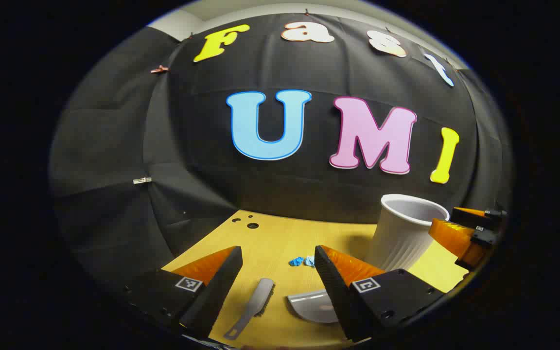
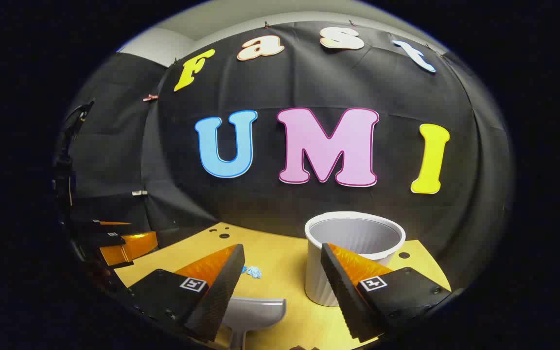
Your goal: Pick up the small broom and dustpan from the desktop, sweep the trash into the dustpan with the broom, and then empty the trash into the garbage bin.
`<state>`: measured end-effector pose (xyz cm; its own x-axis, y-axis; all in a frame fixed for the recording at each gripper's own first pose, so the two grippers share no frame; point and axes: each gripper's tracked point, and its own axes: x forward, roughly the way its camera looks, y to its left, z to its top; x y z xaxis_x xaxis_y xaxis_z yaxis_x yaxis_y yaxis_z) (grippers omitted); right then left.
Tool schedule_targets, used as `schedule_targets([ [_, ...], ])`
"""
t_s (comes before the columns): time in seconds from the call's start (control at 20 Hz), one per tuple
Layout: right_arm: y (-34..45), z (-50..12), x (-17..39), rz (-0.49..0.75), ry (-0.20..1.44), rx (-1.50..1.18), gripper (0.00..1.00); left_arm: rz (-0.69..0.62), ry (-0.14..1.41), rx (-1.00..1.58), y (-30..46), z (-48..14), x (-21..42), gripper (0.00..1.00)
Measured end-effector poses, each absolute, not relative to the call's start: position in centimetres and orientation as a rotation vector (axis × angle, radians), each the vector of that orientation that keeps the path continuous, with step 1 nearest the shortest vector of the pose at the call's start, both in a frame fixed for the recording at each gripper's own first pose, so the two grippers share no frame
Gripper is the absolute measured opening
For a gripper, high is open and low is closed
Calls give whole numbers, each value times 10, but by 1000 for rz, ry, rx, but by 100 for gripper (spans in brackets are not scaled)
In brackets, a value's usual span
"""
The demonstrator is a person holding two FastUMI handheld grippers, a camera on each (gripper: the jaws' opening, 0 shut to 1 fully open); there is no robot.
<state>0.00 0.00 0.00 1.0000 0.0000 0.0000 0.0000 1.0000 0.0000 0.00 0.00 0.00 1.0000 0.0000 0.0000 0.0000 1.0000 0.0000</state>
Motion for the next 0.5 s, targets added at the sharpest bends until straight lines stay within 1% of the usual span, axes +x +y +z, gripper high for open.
schedule_targets([
  [0.2,9,-7,2,-16,40,47,98,-70,12,18,-9,0,5,96],
  [0.3,7,-8,3,-40,41,70,98,-85,-15,37,-9,5,8,96],
  [0.5,7,-27,3,-94,110,116,98,-122,2,34,-10,-3,11,96],
])
